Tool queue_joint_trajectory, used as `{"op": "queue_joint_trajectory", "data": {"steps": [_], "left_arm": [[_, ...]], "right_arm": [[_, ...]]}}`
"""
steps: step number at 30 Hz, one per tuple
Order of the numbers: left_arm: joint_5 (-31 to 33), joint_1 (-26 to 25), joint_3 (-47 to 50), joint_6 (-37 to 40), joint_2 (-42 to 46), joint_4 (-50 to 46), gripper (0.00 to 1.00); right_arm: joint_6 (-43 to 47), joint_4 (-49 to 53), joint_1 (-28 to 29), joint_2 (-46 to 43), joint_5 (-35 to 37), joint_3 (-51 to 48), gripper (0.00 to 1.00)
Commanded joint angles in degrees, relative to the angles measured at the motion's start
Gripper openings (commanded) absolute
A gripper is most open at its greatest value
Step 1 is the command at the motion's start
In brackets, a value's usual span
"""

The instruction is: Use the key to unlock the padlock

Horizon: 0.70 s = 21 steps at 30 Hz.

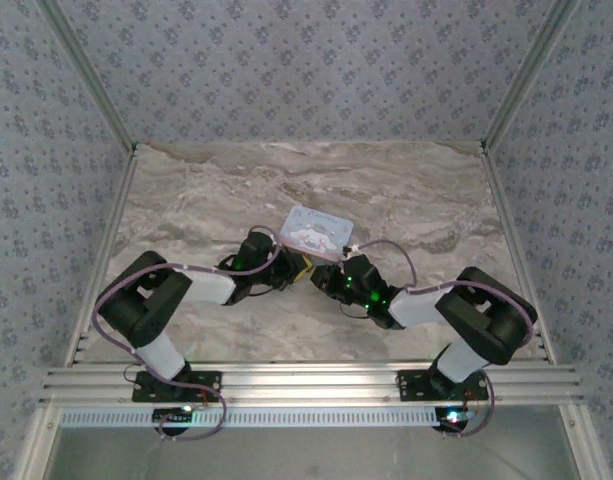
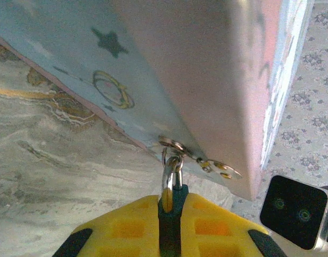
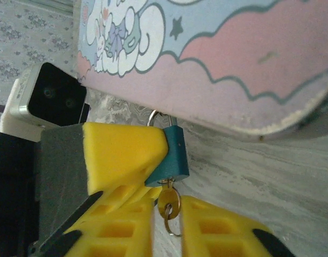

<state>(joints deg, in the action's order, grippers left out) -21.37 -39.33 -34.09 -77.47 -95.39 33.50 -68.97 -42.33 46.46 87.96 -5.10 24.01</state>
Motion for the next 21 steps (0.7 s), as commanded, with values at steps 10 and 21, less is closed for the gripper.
{"op": "queue_joint_trajectory", "data": {"steps": [10,21], "left_arm": [[0.6,-0.3,-1.2,-0.3,2.3,-3.6,0.00],[-0.3,-0.3,-2.4,-1.7,2.8,-4.9,0.00]], "right_arm": [[23.4,21.2,-1.8,-19.0,8.6,-0.2,0.48],[65.7,24.4,-1.9,-35.3,15.0,-1.0,0.80]]}}
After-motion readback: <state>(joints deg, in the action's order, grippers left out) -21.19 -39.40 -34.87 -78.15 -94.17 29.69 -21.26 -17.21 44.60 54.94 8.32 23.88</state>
